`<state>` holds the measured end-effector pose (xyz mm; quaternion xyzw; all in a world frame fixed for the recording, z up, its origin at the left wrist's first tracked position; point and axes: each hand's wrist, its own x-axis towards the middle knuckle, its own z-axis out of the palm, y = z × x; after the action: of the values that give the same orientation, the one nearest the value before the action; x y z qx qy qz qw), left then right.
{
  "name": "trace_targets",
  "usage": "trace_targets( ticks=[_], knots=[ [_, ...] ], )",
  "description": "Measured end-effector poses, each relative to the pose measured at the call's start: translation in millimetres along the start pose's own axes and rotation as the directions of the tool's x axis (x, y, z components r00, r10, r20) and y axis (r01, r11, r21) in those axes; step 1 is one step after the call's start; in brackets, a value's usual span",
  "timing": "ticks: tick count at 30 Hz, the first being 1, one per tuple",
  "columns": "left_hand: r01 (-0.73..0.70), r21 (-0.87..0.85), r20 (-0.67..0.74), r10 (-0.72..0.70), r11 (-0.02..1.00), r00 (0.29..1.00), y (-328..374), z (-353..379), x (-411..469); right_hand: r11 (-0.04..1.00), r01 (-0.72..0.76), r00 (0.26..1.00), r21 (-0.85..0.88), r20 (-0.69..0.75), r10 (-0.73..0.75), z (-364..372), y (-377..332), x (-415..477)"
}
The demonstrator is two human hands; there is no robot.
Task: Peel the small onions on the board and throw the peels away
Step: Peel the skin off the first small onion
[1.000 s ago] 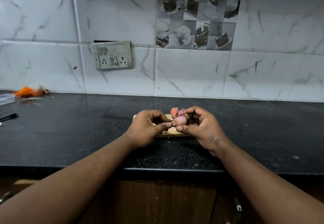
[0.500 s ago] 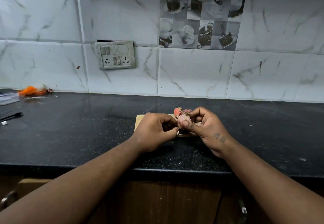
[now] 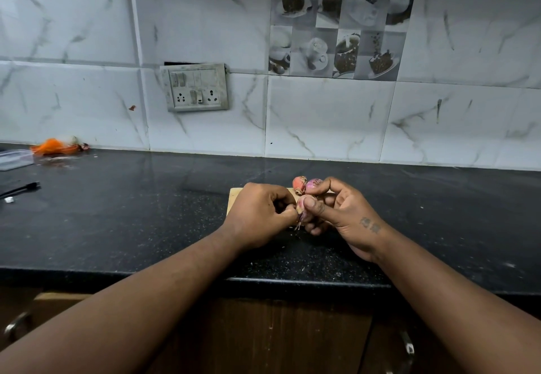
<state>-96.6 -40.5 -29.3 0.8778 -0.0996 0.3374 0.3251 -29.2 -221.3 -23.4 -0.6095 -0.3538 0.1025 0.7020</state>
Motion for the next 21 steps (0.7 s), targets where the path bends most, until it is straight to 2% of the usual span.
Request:
trace_targets(
  ticks=[6, 13, 16, 21],
  knots=[
    [0.075, -0.066, 0.014, -0.075, 0.995, 0.997, -4.1, -2.3, 1.3, 1.000, -0.027, 0.999, -0.010, -0.018, 0.027, -2.1, -2.8, -1.3],
    [0.072, 0.052, 0.025, -0.073, 0.996, 0.997, -3.4, -5.3, 0.3, 0.996, -0.073, 0.995, 0.042, -0.071, 0.076, -4.1, -4.6, 0.6],
    [-0.047, 0.123, 0.072, 0.038, 0.991, 0.997, -3.5, -3.2, -1.0, 0.995, -0.095, 0.994, 0.003, -0.059, 0.095, -5.0, -3.2, 0.3],
    [-0.268, 0.190, -0.045, 0.281, 0.944, 0.959, 3.6, -4.0, -1.7, 0.992, -0.118, 0.993, -0.039, -0.033, 0.117, -2.8, -3.8, -0.8]
  ],
)
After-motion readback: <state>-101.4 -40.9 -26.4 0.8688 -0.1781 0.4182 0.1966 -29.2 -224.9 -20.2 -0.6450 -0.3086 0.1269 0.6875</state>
